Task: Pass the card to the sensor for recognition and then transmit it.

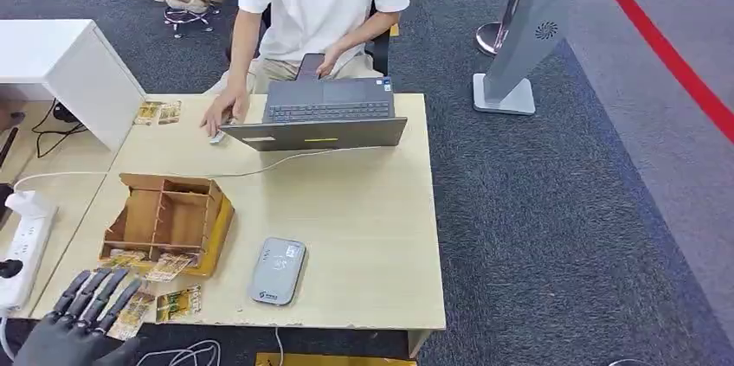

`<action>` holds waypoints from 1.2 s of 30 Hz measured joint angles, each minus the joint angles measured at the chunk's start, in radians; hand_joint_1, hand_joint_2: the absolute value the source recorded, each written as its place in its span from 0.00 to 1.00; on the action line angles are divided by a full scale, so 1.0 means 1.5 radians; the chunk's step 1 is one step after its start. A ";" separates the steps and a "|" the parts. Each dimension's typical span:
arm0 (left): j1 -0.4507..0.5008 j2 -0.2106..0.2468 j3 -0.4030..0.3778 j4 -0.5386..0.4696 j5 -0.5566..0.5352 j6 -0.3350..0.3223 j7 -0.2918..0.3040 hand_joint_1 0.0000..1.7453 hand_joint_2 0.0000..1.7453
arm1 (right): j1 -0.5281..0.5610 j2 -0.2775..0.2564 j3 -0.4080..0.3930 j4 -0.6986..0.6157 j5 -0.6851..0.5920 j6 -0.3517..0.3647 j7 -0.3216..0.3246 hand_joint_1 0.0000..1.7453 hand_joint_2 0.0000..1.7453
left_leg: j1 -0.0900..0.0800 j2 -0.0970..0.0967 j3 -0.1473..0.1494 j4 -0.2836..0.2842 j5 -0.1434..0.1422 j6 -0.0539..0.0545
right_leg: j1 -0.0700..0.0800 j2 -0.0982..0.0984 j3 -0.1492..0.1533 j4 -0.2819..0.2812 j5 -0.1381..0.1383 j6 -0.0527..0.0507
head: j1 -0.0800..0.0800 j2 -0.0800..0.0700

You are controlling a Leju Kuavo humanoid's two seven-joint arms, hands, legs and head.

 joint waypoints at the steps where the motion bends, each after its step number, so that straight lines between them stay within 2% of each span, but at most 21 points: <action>1: -0.005 -0.012 0.026 0.008 -0.006 0.000 -0.007 0.00 1.00 | 0.000 0.000 0.000 0.000 0.002 0.000 0.000 0.00 1.00 | 0.000 0.000 0.000 0.000 0.000 0.000 | 0.000 0.000 0.000 0.000 0.000 0.000 | -0.001 0.000; 5: -0.020 -0.036 0.100 0.026 -0.026 0.000 -0.012 0.00 1.00 | 0.000 0.000 0.000 0.000 0.007 0.000 0.000 0.00 1.00 | 0.000 0.000 0.000 0.000 0.000 0.000 | 0.000 0.000 0.000 0.000 0.000 0.000 | -0.001 0.000; 9: -0.046 -0.048 0.144 0.050 -0.041 0.000 -0.015 0.00 1.00 | -0.001 -0.001 0.001 0.001 0.011 0.000 0.001 0.00 1.00 | 0.000 -0.001 0.000 0.000 0.000 0.000 | 0.000 -0.001 0.000 0.000 0.000 0.000 | -0.001 0.000; 16: -0.091 -0.067 0.162 0.073 -0.061 0.000 -0.016 0.00 1.00 | -0.003 -0.001 0.008 0.001 0.019 0.000 0.003 0.00 1.00 | 0.000 -0.001 0.000 0.000 0.000 0.000 | 0.000 -0.001 0.000 0.000 0.000 0.000 | 0.000 0.000; 22: -0.131 -0.084 0.156 0.092 -0.083 0.000 -0.015 0.00 1.00 | -0.006 -0.001 0.016 0.001 0.024 0.000 0.008 0.00 1.00 | 0.000 0.000 0.001 0.000 0.000 0.000 | 0.000 0.000 0.000 0.000 0.000 0.000 | 0.000 0.000; 25: -0.143 -0.088 0.149 0.099 -0.089 0.000 0.000 0.00 1.00 | -0.006 -0.001 0.017 0.001 0.025 0.000 0.009 0.00 1.00 | 0.000 -0.001 0.001 0.000 0.000 0.000 | 0.000 0.000 0.000 0.000 0.000 0.000 | 0.000 0.000; 33: -0.197 -0.087 0.044 0.151 -0.120 0.000 0.123 0.00 1.00 | -0.014 -0.001 0.026 0.001 0.032 0.000 0.017 0.00 1.00 | 0.000 -0.001 0.001 0.000 0.000 0.000 | 0.000 0.000 0.001 0.000 0.000 0.000 | 0.000 0.000; 36: -0.209 -0.079 0.003 0.167 -0.119 0.000 0.151 0.00 1.00 | -0.015 -0.001 0.031 0.001 0.032 -0.001 0.017 0.00 1.00 | 0.000 -0.001 0.001 0.000 0.000 0.000 | 0.000 0.000 0.001 0.000 0.000 0.000 | 0.000 0.000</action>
